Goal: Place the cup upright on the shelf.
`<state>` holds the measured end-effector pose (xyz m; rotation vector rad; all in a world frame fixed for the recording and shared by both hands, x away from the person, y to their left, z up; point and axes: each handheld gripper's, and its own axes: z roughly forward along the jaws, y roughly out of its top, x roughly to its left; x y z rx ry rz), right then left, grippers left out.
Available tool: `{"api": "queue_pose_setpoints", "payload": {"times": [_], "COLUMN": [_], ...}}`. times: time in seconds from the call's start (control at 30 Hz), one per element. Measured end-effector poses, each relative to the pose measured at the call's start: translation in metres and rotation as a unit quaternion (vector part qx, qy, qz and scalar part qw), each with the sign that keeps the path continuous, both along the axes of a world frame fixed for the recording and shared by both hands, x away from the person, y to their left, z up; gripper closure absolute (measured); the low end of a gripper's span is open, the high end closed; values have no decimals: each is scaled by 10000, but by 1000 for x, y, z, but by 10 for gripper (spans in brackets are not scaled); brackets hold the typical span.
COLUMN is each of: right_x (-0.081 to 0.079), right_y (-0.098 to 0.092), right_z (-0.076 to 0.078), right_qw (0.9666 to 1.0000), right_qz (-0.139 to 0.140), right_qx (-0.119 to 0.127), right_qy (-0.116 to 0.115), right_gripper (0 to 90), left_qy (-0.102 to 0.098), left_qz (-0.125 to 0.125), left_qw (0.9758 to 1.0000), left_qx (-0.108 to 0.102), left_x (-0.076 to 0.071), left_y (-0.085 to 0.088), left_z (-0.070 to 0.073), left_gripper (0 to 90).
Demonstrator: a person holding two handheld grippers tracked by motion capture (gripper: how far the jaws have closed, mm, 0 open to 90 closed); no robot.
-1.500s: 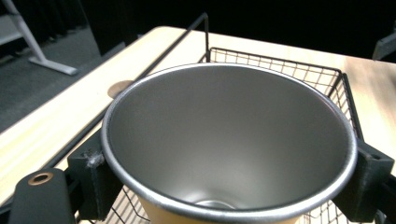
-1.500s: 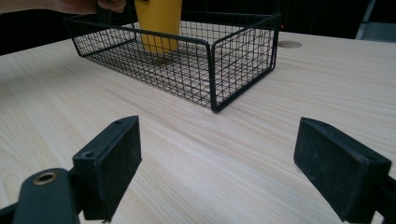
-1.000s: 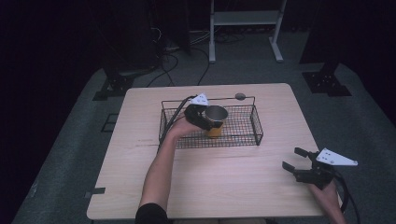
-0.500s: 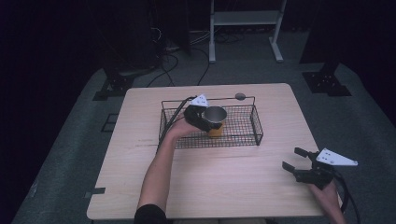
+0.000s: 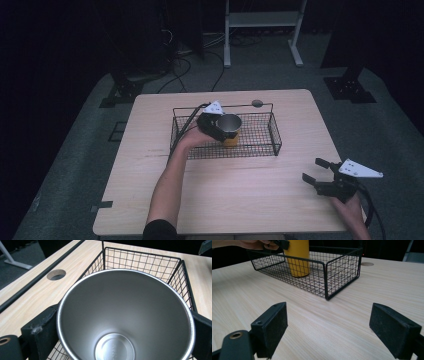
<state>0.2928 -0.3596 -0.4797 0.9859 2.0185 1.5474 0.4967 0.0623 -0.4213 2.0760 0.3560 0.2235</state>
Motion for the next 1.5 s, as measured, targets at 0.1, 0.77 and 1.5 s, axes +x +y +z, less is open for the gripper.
{"api": "queue_pose_setpoints", "payload": {"times": [0.1, 0.77, 1.5], "right_x": [0, 0, -1], "right_y": [0, -2, -2], "right_z": [0, 0, 0], "right_qw": [10000, 10000, 10000], "right_qz": [1, 50, -44], "right_qx": [6, 70, 82], "right_qy": [-1, -9, -5], "right_gripper": [139, 139, 137], "left_qy": [-61, -412, -736], "left_qz": [25, 39, -57], "left_qw": [10000, 9984, 9941], "left_qx": [-69, -392, -800], "left_x": [0, -5, -33], "left_y": [1, 1, 8], "left_z": [2, 31, 54], "left_gripper": [13, 0, 0]}}
